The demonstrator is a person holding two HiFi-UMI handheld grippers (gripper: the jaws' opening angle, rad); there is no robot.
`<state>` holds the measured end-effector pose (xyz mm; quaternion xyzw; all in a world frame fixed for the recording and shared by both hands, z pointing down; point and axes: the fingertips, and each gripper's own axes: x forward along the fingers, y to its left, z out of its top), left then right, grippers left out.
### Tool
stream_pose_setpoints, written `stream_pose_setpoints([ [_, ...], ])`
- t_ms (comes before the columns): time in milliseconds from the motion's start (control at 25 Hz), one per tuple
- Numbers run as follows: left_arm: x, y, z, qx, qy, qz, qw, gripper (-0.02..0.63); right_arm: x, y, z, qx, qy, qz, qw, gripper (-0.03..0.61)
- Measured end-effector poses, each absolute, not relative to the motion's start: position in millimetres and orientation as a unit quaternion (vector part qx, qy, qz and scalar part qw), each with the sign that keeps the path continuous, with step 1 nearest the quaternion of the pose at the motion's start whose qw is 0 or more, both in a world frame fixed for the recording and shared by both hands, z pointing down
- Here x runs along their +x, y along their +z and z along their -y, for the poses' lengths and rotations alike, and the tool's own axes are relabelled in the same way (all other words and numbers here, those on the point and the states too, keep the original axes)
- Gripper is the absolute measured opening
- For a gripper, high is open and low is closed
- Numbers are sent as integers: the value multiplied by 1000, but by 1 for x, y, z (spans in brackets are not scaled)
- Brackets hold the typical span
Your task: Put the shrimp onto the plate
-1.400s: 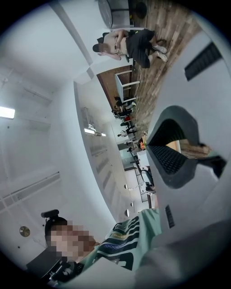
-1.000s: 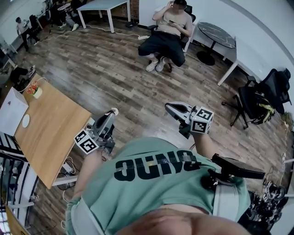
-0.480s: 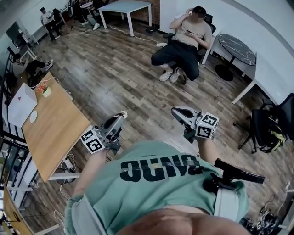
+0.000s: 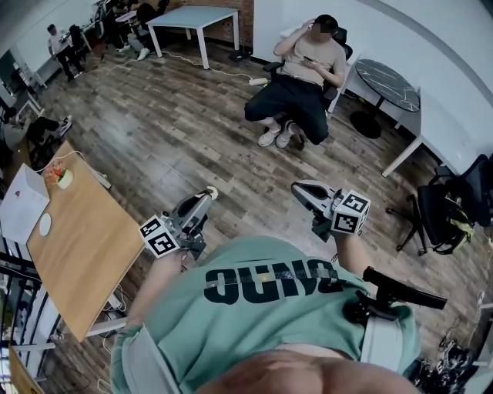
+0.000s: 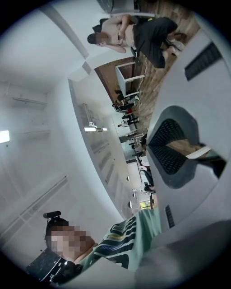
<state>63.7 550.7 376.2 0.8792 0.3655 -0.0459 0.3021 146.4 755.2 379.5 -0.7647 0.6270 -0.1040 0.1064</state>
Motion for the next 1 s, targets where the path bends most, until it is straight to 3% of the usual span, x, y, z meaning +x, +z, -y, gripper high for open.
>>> stream_pose_setpoints([
  [520, 141, 375, -351, 873, -83, -378, 298, 48, 216, 359, -564, -775, -93, -621, 71, 6],
  [1000, 155, 406, -212, 917, -105, -229, 310, 48, 297, 369, -405, -681, -114, -721, 53, 6],
])
